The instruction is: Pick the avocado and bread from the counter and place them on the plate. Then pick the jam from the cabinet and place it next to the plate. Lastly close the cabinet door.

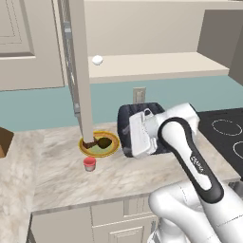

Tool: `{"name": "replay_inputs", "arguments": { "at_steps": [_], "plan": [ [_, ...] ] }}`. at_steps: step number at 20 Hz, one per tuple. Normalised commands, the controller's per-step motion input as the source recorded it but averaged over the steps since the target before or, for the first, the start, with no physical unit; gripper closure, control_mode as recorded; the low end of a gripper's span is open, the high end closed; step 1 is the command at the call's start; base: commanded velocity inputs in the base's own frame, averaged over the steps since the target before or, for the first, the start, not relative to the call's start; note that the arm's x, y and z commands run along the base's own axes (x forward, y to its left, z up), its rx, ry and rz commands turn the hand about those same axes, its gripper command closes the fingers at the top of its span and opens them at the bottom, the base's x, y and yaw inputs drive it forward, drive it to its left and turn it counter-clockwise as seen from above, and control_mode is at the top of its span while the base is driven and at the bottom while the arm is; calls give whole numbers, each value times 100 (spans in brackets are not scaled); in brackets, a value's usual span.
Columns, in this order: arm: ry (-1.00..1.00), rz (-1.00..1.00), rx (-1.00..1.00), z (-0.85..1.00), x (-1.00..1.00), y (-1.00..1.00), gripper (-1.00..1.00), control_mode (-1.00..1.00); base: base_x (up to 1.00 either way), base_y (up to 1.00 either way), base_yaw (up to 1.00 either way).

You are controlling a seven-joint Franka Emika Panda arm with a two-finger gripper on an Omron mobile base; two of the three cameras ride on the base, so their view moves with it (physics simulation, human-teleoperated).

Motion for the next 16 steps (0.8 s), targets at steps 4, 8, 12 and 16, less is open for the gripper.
{"name": "replay_inputs", "arguments": {
  "at_steps": [4, 8, 12, 16],
  "plan": [
    [-11, -8, 0, 48, -51, 0, -100, -100, 0, 0, 0],
    [-7, -5, 0, 24, -45, 0, -100, -100, 0, 0, 0],
    [0, 0, -1, -12, -14, 3, -100, -100, 0, 0, 0],
    [0, 0, 0, -7, -13, 0, -100, -100, 0, 0, 0]
  ]
}}
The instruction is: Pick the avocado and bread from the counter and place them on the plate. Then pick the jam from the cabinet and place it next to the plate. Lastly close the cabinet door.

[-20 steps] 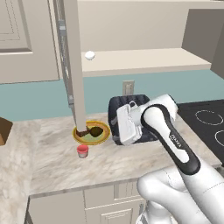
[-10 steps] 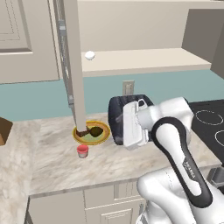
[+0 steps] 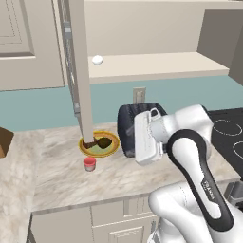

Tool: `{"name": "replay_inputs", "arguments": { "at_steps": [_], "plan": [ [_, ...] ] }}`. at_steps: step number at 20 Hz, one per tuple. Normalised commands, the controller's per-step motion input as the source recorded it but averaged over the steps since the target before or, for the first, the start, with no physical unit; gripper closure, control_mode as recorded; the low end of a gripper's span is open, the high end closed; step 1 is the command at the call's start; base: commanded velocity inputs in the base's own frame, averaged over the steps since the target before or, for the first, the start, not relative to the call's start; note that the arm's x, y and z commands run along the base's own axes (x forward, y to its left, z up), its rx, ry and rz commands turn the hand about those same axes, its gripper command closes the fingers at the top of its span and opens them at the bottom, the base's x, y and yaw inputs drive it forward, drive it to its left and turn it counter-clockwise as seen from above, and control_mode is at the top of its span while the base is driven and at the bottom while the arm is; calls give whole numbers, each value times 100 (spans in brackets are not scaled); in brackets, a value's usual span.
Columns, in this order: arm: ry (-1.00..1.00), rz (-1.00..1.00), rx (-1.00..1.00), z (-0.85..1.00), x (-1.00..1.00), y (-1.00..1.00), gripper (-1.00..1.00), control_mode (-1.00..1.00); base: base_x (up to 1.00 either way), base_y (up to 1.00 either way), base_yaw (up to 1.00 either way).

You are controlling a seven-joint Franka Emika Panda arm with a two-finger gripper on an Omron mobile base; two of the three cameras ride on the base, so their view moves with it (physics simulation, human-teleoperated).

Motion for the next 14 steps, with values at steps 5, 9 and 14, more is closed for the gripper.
{"name": "replay_inputs", "arguments": {
  "at_steps": [5, 9, 14],
  "plan": [
    [0, 0, 0, -2, -25, 10, -100, -100, 0, 0, 0],
    [-2, 0, -1, -3, -28, 28, -100, -100, 0, 0, 0],
    [-11, 0, -8, 0, -40, 32, -100, -100, 0, 0, 0]
  ]
}}
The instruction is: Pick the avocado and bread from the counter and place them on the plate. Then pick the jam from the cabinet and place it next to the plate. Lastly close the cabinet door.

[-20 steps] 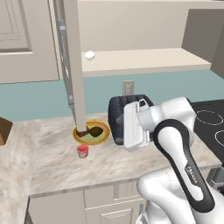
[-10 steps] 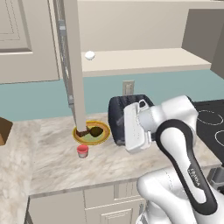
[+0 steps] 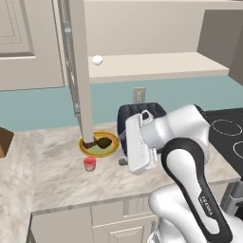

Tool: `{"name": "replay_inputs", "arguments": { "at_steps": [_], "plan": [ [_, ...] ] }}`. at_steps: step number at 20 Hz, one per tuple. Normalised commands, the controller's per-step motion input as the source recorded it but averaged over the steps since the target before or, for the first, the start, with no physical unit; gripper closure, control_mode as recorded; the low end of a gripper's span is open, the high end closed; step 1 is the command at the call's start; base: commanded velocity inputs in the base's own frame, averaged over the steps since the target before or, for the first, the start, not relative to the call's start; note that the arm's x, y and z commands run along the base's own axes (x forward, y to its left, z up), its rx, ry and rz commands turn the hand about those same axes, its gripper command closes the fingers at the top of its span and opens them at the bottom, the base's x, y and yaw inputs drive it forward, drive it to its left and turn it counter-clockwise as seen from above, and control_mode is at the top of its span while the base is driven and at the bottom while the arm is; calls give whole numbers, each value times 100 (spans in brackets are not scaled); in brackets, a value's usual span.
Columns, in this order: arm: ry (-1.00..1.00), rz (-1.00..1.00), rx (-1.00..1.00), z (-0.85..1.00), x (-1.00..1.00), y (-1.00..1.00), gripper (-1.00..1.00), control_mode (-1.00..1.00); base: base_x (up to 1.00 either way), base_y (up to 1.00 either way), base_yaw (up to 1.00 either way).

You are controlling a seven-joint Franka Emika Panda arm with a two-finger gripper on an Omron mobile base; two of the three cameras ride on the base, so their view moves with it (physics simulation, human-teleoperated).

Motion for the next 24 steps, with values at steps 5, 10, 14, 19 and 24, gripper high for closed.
{"name": "replay_inputs", "arguments": {
  "at_steps": [5, 10, 14, 19, 24],
  "plan": [
    [-11, -2, -7, 0, -44, 25, -100, -100, 0, 0, 0],
    [-8, -3, -7, 0, -34, 21, -100, -100, 0, 0, 0],
    [-7, -3, -9, 0, -31, 22, -100, -100, 0, 0, 0],
    [-10, -5, -8, 0, -37, 18, -100, -100, 0, 0, 0],
    [-8, -7, -9, 0, -26, 21, -100, -100, 0, 0, 0]
  ]
}}
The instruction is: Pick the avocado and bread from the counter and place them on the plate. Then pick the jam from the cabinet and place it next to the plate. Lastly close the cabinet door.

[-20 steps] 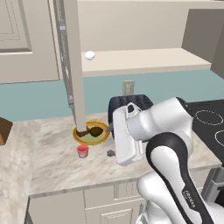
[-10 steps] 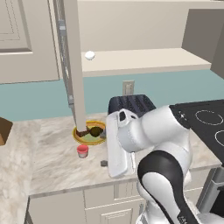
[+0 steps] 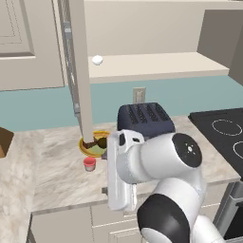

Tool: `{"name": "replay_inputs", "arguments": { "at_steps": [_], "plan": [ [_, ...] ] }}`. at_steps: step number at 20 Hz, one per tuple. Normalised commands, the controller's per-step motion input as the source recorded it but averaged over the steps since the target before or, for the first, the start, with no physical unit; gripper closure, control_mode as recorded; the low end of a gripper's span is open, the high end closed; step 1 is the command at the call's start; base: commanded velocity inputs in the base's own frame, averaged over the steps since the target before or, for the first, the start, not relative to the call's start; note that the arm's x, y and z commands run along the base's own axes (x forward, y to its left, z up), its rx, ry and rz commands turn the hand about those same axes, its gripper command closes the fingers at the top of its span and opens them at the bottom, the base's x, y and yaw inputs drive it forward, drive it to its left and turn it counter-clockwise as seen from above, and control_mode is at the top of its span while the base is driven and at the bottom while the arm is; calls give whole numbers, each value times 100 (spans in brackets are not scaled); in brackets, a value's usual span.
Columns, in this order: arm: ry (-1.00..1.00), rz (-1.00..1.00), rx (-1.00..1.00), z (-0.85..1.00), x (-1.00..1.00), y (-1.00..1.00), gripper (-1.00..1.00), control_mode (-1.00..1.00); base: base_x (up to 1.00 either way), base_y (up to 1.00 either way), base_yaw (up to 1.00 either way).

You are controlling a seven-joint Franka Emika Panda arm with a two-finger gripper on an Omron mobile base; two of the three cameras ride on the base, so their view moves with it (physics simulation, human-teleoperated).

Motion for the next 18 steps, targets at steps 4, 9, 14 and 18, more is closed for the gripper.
{"name": "replay_inputs", "arguments": {
  "at_steps": [4, 9, 14, 18],
  "plan": [
    [-8, -8, -10, 0, -10, 28, -100, -100, 0, 0, 0],
    [-9, -8, -10, 0, 0, 31, -100, -100, 0, 0, 0],
    [-9, -8, -10, 0, 0, 34, -100, -100, 0, 0, 0],
    [-8, -7, -9, 0, 0, 35, -100, -100, 0, 0, 0]
  ]
}}
